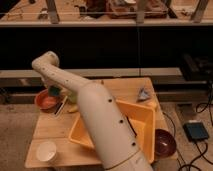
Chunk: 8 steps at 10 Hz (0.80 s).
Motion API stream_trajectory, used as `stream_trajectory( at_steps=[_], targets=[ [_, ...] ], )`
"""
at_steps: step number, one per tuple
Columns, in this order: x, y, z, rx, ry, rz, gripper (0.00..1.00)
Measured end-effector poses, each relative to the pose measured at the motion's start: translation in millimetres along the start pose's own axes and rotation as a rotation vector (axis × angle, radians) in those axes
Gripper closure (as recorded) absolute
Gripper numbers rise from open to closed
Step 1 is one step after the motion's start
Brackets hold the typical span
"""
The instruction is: Wipe red bowl with sponge
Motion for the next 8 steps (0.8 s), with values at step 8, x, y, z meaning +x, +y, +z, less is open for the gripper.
stream_trajectory(
  at_steps=[8],
  targets=[
    [-24.4, -82.8, 22.9, 0.059, -0.050, -0.149, 0.90]
  ],
)
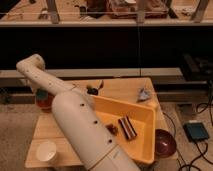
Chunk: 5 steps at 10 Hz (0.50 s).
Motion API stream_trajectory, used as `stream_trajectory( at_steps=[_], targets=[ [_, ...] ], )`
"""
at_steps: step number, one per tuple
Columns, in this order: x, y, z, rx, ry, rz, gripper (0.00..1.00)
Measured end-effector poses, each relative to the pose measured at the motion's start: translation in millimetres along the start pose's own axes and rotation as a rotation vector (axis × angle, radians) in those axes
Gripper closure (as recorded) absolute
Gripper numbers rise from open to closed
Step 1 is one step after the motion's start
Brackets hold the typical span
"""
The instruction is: Wipe red bowl with sponge
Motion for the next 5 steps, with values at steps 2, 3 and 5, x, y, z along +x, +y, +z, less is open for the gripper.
stream_trajectory(
  at_steps=[2, 3, 5],
  targets=[
    [-12.0, -2.3, -2.4, 0.018, -0.010, -0.030, 0.90],
    [-23.4, -3.0, -4.1, 0.025, -0.019, -0.042, 0.90],
    [-44.7, -0.4, -9.1, 0.034, -0.032, -0.055, 0.90]
  ],
)
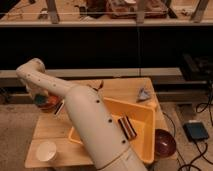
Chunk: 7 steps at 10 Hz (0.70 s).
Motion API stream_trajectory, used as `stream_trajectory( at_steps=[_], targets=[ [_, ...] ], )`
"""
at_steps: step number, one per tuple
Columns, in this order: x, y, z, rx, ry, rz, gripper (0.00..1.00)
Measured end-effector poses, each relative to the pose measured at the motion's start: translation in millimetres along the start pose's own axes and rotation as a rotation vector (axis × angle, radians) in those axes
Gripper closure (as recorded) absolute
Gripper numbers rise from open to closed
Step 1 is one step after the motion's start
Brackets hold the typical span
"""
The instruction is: Wipe red bowl with sponge
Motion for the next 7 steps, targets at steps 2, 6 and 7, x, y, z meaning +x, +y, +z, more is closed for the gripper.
stream_trajectory(
  at_steps=[2, 6, 7],
  targets=[
    [-14.5, 21.3, -8.1, -0.004, -0.003, 0.014, 0.90],
    [-21.4, 71.1, -32.6, -0.042, 0.032, 0.087, 0.90],
    [-14.9, 80.0, -33.3, -0.060, 0.042, 0.108, 0.90]
  ],
)
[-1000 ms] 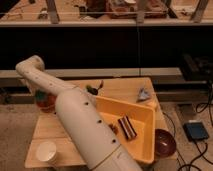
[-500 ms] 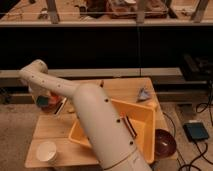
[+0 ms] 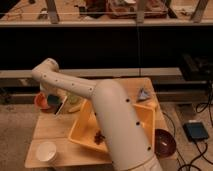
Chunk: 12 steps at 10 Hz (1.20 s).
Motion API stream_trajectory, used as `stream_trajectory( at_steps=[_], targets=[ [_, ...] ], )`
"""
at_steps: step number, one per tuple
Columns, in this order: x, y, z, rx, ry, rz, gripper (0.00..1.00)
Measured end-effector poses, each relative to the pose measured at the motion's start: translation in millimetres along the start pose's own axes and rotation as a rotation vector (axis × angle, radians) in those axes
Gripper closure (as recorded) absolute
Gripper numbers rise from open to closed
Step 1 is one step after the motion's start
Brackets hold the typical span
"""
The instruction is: Wipe red bowl with sponge
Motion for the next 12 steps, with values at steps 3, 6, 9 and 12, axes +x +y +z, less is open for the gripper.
stream_trajectory(
  at_steps=[3, 6, 9, 12],
  targets=[
    [31.2, 4.1, 13.8, -0.027, 0.020, 0.042, 0.90],
    [60.8, -23.9, 30.0, -0.014, 0.035, 0.049, 0.90],
    [60.2, -66.1, 32.7, 0.024, 0.035, -0.012, 0.90],
    [21.0, -87.7, 34.8, 0.050, -0.004, -0.103, 0.90]
  ],
)
